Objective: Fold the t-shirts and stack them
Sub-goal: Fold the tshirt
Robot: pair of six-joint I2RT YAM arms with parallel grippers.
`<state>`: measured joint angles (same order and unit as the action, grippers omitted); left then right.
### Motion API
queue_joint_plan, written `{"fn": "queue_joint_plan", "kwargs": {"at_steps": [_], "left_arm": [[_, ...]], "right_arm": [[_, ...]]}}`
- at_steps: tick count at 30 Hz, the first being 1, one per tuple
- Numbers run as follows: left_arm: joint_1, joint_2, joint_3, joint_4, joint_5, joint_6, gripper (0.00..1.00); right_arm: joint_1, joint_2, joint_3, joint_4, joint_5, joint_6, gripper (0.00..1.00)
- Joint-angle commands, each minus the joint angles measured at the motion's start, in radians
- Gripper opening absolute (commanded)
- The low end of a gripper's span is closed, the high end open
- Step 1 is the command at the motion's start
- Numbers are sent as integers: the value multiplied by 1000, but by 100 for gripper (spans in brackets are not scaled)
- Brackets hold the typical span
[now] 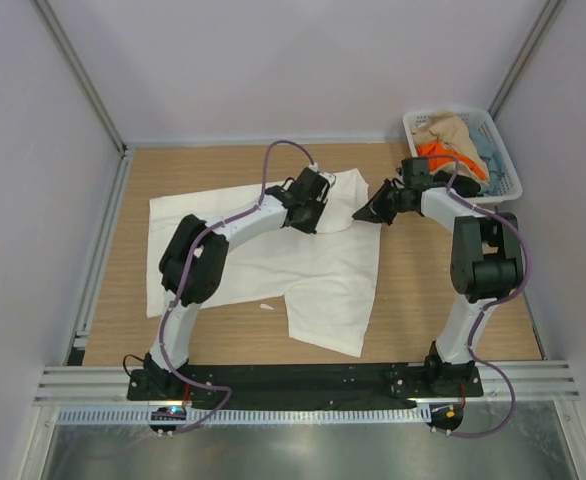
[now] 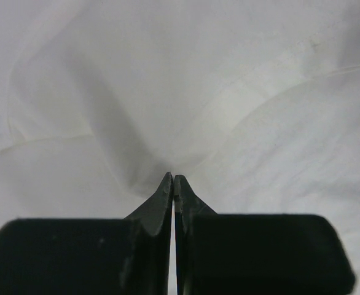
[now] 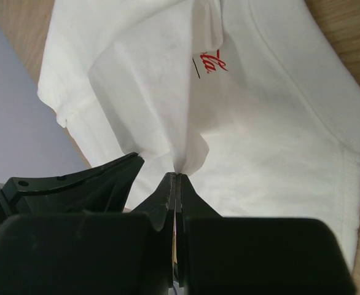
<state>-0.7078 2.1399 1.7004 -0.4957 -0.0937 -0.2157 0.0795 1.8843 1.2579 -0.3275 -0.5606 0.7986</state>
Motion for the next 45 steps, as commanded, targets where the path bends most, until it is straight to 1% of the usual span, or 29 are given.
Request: {"fn": "queue_joint_plan", "kwargs": {"at_steps": [1,4,5,6,13,20,27,36,45], "left_arm": [[1,-89,-15,3,57,36,0],[2,-92,-19,-4,87,47,0],[2,-92,-21,-10,142,47,0],[1,-91,-22,-15,161,50,0],[5,-72,-36,-75,268,45,0],[17,-92,-87,-83,258,47,0],[41,-89,-110,-93,285,55,0],[42,-77,-113,-93,360,52,0],[42,-103,-140,-107,373,55,0]], "right_arm": [[9,-85,-2,-54,42,-73,1],[8,-96,23,-103,73,-122,1],[9,-97,28,-114,89,-130,1],[8,-97,31,-129,91,-136,1],[8,-116,2,-160,108,-162,1],[29,-119,-26,-163,87,-165,1],[55,-139,-80,-159,103,-164,1],[68,-151,-94,-206,185,-193,1],[106,-175,-123,-222,203,-170,1]]}}
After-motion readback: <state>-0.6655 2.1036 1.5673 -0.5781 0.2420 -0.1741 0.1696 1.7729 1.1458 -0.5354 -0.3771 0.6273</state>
